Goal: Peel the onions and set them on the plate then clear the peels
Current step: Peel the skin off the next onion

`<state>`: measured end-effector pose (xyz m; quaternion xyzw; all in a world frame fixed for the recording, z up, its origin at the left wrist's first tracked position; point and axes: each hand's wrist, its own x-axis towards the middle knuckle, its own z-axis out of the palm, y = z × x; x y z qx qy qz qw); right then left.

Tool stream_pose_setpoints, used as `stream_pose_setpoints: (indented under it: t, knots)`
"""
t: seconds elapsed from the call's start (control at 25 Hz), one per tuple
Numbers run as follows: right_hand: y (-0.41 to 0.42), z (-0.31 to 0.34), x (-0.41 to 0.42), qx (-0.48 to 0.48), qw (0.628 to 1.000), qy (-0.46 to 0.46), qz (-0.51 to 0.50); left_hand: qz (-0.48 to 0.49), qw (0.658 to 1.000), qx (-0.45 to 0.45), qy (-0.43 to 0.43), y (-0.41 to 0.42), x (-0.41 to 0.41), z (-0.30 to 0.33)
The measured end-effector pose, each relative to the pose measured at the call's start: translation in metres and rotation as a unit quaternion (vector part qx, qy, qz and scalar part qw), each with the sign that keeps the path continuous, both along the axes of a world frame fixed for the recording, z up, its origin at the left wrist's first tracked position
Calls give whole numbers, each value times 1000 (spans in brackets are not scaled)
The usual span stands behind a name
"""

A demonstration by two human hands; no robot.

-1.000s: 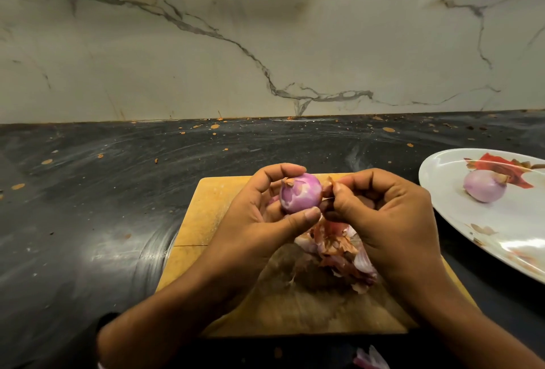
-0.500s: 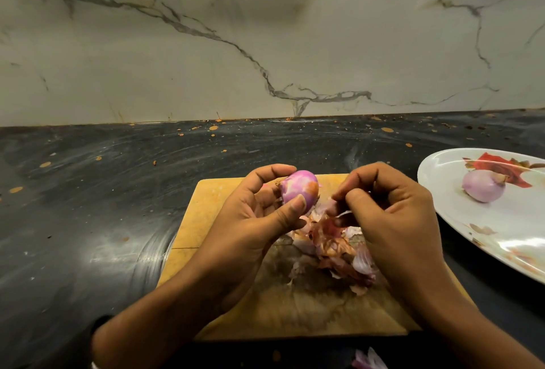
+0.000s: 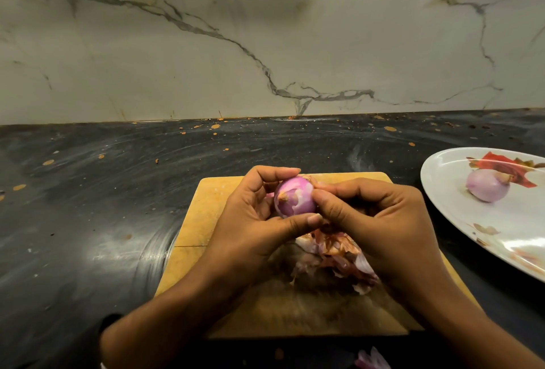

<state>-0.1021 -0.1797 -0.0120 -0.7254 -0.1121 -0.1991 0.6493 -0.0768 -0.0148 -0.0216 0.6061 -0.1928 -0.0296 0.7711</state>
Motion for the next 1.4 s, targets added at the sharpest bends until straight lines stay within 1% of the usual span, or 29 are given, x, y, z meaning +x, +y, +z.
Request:
stream_pose_setpoints:
  t: [0.16, 0.32, 0.64, 0.8, 0.88, 1.0, 1.12, 1.24, 1.32, 1.4]
  knots:
    - [-1, 2, -1, -36, 999, 0, 8, 10, 999, 41, -27, 1, 0, -2]
    - [-3, 4, 0, -79, 997, 6, 5, 21, 997, 61, -31, 0, -3, -4]
    - [3, -1, 1, -134, 988, -17, -75, 41, 994, 92, -45, -5, -8, -4]
    - [1, -2, 2, -107, 990, -16, -86, 28, 996, 74, -47, -5, -7, 3]
    - [-3, -3, 4, -88, 991, -4, -98, 20, 998, 52, -35, -5, -6, 6]
    - [-6, -6, 6, -59, 993, 34, -94, 3, 1000, 0, 8, -3, -4, 7]
    - [-6, -7, 7, -60, 993, 54, -92, -22, 998, -36, 55, -2, -2, 5]
    - [-5, -5, 5, -67, 991, 34, -113, -60, 990, -78, 99, -1, -1, 3]
    - [-6, -4, 5, -87, 989, 11, -122, -77, 987, -93, 104, 0, 0, 2]
    - [-6, -4, 5, -100, 988, -4, -114, -73, 988, -87, 101, -1, 0, 3]
